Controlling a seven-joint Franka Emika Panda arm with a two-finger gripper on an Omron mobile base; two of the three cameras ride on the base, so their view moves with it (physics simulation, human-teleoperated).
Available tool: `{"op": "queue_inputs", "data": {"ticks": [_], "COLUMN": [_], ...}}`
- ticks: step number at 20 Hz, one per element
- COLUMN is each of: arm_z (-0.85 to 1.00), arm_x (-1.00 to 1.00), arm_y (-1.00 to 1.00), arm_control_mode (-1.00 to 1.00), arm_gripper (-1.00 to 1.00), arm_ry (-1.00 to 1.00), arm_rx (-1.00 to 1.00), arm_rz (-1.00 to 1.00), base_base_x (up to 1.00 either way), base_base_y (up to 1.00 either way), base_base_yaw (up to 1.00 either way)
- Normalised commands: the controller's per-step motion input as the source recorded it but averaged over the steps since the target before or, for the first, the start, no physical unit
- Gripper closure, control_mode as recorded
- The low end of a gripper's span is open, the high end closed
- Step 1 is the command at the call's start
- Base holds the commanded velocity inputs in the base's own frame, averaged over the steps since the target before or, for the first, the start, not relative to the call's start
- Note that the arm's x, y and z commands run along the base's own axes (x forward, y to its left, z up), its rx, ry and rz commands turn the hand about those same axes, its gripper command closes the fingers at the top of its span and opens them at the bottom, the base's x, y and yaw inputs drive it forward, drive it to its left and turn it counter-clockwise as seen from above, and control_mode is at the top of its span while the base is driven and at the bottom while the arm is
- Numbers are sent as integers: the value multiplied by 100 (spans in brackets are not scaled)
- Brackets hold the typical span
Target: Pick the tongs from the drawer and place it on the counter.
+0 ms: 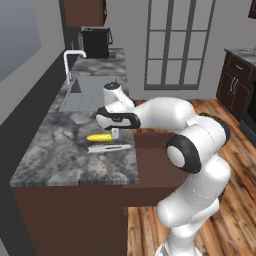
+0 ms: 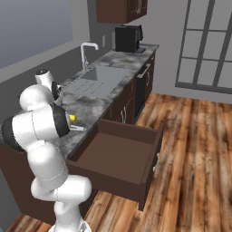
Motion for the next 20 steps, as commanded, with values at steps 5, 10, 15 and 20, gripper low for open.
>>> {"op": "queue_inputs", "data": {"ticks": [5,10,15,20], "arm_z": [33,25,48,38], "arm_x": [-100,-100,-100,-98], "arm_y": [-27,-41,-76,-70], "arm_control_mode": [-100,-100,-100,-100], "arm_gripper": [-100,-100,-100,-100], "arm_ry": [-53,-50,-30,-13], "arm_rx": [26,22,11,0], "arm_rz": [0,0,0,1], "base_base_x": [0,0,0,0], "base_base_y": [0,0,0,0], "base_base_yaw": [0,0,0,0]}}
